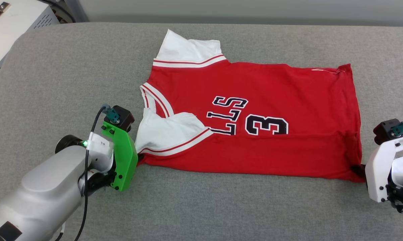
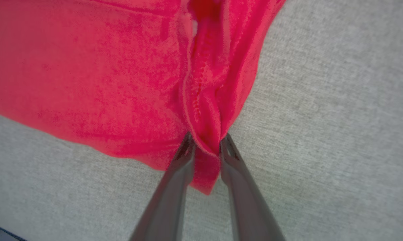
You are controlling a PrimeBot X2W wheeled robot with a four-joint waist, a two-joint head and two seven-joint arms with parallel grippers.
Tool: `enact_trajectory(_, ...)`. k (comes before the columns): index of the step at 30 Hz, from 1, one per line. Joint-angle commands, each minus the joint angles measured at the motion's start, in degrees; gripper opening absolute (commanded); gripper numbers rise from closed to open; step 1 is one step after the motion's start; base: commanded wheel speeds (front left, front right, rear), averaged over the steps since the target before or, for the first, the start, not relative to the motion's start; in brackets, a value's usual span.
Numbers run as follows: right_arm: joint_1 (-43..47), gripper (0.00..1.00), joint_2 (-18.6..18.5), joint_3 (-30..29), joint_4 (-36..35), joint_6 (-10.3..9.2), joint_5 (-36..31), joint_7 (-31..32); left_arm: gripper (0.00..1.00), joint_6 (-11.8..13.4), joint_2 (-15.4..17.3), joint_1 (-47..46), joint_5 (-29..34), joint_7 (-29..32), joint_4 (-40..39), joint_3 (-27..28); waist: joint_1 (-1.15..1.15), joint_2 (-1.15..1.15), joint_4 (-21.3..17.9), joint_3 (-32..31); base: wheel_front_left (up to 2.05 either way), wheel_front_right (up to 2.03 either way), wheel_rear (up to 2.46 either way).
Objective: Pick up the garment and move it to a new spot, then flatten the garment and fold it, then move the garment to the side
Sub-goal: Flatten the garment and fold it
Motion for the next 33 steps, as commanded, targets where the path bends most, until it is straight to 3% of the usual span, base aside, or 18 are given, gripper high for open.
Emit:
enact_trajectory(1,0.2,0.00,0.6,1.5,0.9,-0.04,0.9,-0.9,0.00,-0.2,0.2,0.9,-0.9,-0.6,0.2,-0.1,0.00,0.21,-0.3,-1.1,0.00,0.00,0.00)
enact_trajectory(7,0.7,0.00,-3.2,1.5,-3.0,-0.04,3.0,-4.9,0.00,-0.2,1.6,3.2,-2.5,-2.1,-1.3,-0.8,0.00,0.21,-0.5,-4.6,0.00,0.00,0.00)
enact_trajectory(18,8.9,0.00,-8.7,-1.3,-11.1,-0.04,6.0,-5.3,0.00,1.1,6.8,8.8,-2.9,-3.4,-9.3,-2.1,0.00,0.21,-0.4,-7.7,0.00,0.00,0.00)
enact_trajectory(26,15.8,0.00,-8.6,-5.4,-13.7,-0.04,6.3,-3.1,0.00,3.4,8.0,13.5,-2.9,-3.4,-13.8,-3.5,0.00,0.21,-0.4,-7.2,0.00,0.00,0.00)
enact_trajectory(33,16.5,0.00,-4.8,-6.7,-11.4,-0.04,4.4,-1.4,0.00,4.4,6.6,14.7,-3.0,-4.4,-11.4,-3.7,0.00,0.21,-0.7,-5.3,0.00,0.00,0.00)
